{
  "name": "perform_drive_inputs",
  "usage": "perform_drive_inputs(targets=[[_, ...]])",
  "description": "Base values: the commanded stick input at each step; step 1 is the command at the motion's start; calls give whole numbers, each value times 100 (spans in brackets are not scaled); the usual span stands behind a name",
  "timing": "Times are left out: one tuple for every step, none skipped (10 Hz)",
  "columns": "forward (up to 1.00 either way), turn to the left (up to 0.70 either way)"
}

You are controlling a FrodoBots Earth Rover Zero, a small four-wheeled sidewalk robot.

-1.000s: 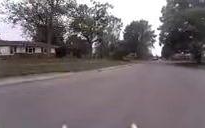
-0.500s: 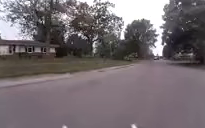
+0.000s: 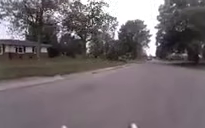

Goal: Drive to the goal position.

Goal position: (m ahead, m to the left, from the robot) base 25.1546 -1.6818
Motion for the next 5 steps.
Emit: perform_drive_inputs(targets=[[100,0],[100,0],[100,0],[100,0],[100,0]])
